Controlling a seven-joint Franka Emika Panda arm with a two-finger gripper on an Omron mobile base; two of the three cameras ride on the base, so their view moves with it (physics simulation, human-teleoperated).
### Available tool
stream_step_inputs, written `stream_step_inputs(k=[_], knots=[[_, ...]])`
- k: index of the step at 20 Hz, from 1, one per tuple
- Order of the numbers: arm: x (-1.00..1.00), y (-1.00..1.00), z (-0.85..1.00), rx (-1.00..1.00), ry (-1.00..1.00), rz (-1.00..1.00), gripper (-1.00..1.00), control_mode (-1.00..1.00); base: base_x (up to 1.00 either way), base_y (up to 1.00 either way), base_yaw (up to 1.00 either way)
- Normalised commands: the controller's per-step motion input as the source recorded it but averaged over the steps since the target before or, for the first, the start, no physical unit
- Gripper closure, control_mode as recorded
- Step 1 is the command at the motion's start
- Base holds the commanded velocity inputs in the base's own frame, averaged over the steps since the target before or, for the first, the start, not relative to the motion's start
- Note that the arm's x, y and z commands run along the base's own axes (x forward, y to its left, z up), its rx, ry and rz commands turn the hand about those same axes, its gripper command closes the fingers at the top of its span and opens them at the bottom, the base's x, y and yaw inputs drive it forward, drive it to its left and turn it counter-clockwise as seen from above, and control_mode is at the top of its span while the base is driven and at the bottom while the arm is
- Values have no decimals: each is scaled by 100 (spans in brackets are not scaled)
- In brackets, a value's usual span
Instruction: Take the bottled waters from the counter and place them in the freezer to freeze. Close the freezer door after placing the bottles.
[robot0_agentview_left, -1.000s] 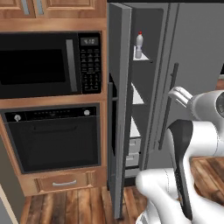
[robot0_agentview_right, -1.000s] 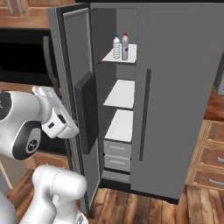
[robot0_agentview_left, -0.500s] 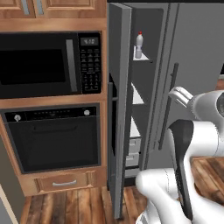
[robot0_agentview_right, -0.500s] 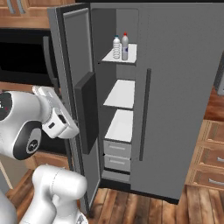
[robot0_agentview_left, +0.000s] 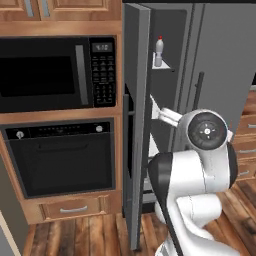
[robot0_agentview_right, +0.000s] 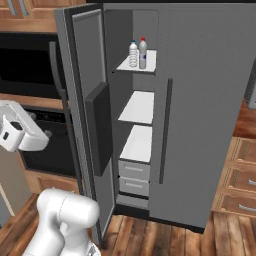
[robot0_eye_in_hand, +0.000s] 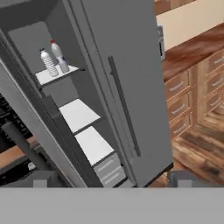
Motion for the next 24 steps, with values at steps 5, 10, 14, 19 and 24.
stream_step_inputs(k=[5, 10, 14, 19, 24], knots=[[22, 100, -46, -29, -4, -14, -100, -100, 0, 0, 0], [38, 89, -4, -8, -16, -20, -100, -100, 0, 0, 0], [56, 67, -2, 0, -15, -47, -100, -100, 0, 0, 0], [74, 8, 0, 10, 5, -25, -100, -100, 0, 0, 0], [92, -4, 0, 1, 13, -11, -100, -100, 0, 0, 0]])
